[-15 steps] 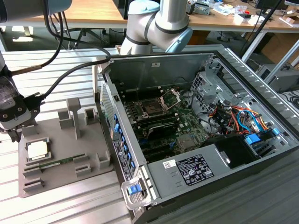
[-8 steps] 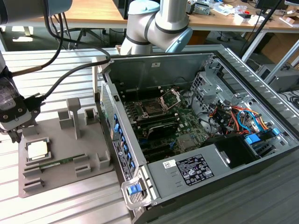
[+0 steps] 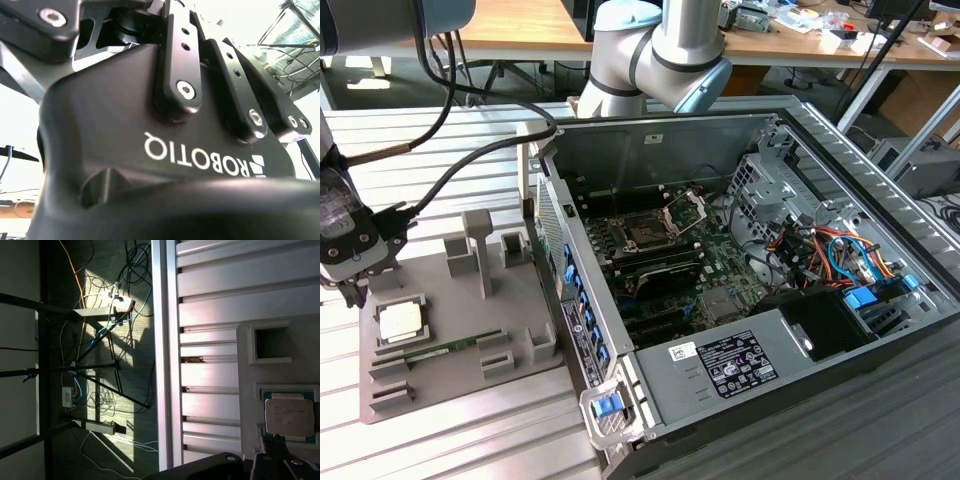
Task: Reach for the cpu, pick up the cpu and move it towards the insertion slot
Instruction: 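Pick up the cpu and move it towards the insertion slot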
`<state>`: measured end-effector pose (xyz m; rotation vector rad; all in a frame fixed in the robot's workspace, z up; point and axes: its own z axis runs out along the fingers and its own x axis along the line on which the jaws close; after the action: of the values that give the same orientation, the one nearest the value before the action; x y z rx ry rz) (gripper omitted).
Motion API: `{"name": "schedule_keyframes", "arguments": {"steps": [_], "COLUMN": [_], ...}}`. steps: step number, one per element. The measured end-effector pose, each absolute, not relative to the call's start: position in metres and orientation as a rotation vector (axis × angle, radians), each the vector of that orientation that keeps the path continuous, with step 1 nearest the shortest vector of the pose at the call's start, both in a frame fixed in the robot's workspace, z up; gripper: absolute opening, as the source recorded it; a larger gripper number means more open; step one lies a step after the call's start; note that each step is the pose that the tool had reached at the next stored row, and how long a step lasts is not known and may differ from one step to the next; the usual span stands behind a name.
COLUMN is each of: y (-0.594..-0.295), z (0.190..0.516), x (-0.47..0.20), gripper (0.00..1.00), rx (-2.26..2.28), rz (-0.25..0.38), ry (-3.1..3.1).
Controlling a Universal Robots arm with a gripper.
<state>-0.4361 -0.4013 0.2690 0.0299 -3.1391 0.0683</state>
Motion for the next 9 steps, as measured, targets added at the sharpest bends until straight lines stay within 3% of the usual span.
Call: {"name": "schedule_keyframes", "arguments": {"steps": [9], "y": [-0.4013], "z": [0.266], "x": [-0.436], "gripper": [0.11], "rx": [0.03], "rz": [0.074], "ry": [-3.139]}}
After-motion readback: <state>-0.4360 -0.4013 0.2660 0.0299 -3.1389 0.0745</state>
